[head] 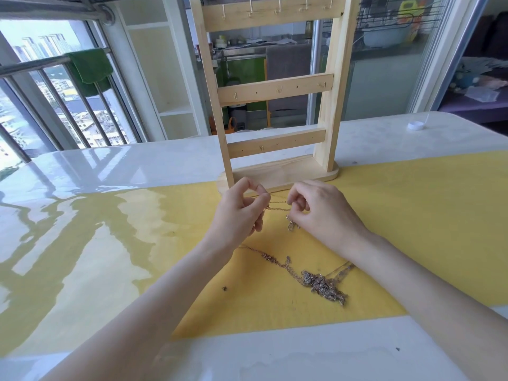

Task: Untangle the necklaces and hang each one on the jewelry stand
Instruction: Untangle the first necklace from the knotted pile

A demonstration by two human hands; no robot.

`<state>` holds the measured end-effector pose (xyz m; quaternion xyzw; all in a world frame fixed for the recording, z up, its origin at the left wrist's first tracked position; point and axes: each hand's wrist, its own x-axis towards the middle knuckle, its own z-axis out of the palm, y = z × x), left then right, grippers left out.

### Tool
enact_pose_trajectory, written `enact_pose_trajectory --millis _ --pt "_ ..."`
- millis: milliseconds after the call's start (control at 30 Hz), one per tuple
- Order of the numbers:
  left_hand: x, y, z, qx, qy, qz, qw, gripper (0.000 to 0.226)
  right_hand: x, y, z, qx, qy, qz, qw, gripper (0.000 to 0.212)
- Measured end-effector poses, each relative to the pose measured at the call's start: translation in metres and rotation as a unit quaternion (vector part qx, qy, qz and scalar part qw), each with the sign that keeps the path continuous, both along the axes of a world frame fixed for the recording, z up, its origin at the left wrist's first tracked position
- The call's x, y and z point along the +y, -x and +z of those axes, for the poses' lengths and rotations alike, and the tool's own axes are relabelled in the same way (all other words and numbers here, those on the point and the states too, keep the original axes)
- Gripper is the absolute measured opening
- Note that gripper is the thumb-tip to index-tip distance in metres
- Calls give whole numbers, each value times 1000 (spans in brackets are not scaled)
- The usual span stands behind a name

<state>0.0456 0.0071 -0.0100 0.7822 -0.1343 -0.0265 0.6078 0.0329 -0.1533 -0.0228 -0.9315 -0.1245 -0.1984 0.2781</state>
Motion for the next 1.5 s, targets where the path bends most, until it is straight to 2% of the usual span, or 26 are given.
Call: enact_pose_trajectory --millis 67,133,200,267,300,367,433,567,700,800,900,1000,1100,1167,1233,1300,1400,1500 --pt "-1 1 -1 18 -5 4 1000 15 -1 -2 2 13 -79 -21 997 9" --pt "0 0 -1 55 16 11 998 14 -4 -3 6 63 -224 -36 972 12" --pt "1 0 0 92 41 8 995 14 -5 -2 11 145 -396 1 907 12" --pt "1 1 1 112 56 -2 992 13 -3 0 15 217 -553 59 802 10" --pt "0 1 1 117 62 -8 991 13 -2 0 17 238 -603 74 758 9" --pt "-1 1 1 126 72 -15 989 12 0 1 20 258 -645 83 714 8" --pt "0 1 2 135 81 -16 987 12 3 2 21 261 -642 72 717 9" --pt "1 1 3 152 92 -15 984 12 5 4 20 256 -585 55 768 10" --pt "0 3 5 178 87 -37 979 12 9 7 21 270 -573 89 769 9" --pt "-3 6 6 158 57 -46 985 11 12 10 22 272 -542 100 789 10" --pt "-5 8 8 139 45 -48 988 10 13 9 22 240 -521 59 817 12" --pt "-5 6 8 174 92 -50 979 12 12 8 19 181 -469 16 864 10" --pt "-6 4 10 250 211 -70 942 11 15 9 16 137 -431 12 892 8" --pt "-6 2 12 289 277 -59 914 9 15 9 17 131 -457 18 880 8" --pt "-4 0 11 291 285 -37 913 9 11 7 18 133 -526 18 840 10" --pt "-3 -1 10 280 273 -22 920 9 6 6 18 134 -569 10 811 13" --pt "-2 1 8 225 206 -2 952 9 5 3 17 141 -581 0 802 17" --pt "-2 3 6 189 161 5 969 10 3 -1 17 146 -621 0 770 18"
